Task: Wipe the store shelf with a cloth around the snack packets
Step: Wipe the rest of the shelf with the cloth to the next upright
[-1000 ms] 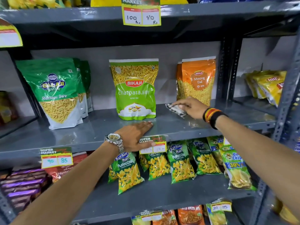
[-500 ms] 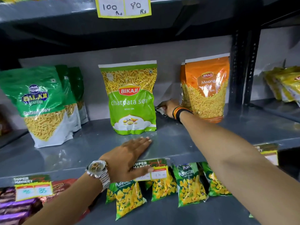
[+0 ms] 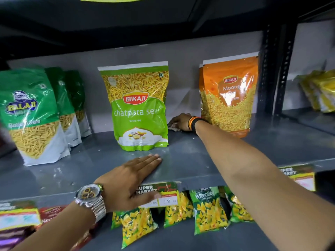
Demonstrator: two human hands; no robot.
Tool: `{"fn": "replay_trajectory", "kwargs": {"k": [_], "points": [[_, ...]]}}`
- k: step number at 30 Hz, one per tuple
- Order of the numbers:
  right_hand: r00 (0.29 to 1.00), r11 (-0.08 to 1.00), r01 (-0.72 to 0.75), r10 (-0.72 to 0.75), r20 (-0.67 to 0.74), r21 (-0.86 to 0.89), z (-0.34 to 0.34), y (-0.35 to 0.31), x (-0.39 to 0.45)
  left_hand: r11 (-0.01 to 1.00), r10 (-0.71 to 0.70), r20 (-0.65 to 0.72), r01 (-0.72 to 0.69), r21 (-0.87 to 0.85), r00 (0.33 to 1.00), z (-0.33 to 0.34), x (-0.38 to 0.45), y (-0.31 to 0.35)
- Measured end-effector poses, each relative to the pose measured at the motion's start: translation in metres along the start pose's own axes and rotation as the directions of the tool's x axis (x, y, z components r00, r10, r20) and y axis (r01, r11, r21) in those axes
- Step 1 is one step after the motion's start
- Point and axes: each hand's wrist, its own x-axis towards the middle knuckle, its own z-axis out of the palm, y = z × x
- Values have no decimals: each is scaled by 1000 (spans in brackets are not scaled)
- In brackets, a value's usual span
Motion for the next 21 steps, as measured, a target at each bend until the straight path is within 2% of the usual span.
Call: {"fn": "replay_trajectory", "kwargs": {"k": [5, 9, 14, 17, 21], "points": [[999, 999, 40, -40, 4, -20, -2, -8, -48, 1000, -9, 19, 8, 13, 1000, -2, -2, 3], [997, 995, 80, -79, -17, 56, -3, -5, -97, 1000, -30, 19, 30, -3, 999, -3, -1, 4], [954, 953, 225, -258, 150, 203, -38, -14, -164, 999, -34, 21, 34, -1, 999, -4, -1, 5], [975, 942, 201, -219, 35, 269, -51, -7, -154, 999, -35, 7, 35, 1, 999, -2, 0, 4], [985, 969, 147, -161, 57, 200, -23, -15, -131, 999, -38, 2, 38, -2, 999, -1, 0, 2]]}}
